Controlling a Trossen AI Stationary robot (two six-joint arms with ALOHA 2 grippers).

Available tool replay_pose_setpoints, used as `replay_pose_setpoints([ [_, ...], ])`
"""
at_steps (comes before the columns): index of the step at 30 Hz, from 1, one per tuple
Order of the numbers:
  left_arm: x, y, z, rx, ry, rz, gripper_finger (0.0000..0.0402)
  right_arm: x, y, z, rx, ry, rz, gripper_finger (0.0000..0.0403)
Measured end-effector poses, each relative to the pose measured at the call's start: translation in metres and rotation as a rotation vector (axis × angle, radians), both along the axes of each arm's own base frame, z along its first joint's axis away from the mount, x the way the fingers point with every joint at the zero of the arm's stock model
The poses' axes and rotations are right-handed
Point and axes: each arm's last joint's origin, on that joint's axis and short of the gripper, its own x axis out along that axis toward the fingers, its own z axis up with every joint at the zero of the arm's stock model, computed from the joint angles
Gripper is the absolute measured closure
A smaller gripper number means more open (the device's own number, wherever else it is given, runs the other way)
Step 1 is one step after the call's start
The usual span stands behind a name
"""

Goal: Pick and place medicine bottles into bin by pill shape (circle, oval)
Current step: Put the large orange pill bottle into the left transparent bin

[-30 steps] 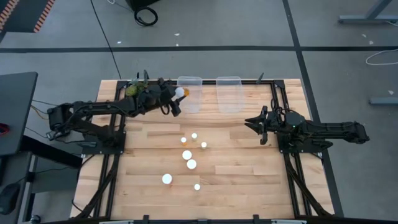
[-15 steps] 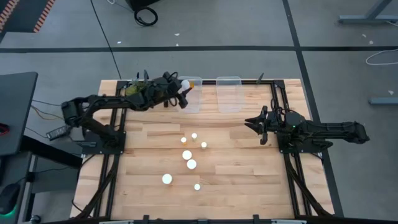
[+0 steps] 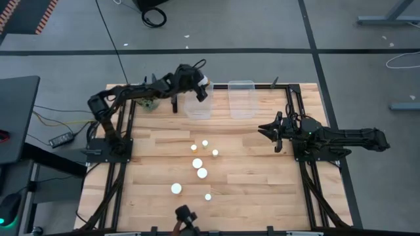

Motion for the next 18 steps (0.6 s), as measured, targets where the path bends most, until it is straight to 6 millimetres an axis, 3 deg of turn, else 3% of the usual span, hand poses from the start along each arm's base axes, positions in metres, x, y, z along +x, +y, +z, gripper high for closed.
replay_pose_setpoints([
  [8, 0.013, 0.027, -0.017, -0.087, 0.061, -0.003, 0.0184, 0.000, 0.000, -0.001, 0.001, 0.006, 0.000, 0.0308],
  [18, 0.013, 0.024, -0.031, -0.177, 0.121, 0.014, 0.0182, 0.000, 0.000, -0.002, 0.002, 0.016, 0.000, 0.0308],
])
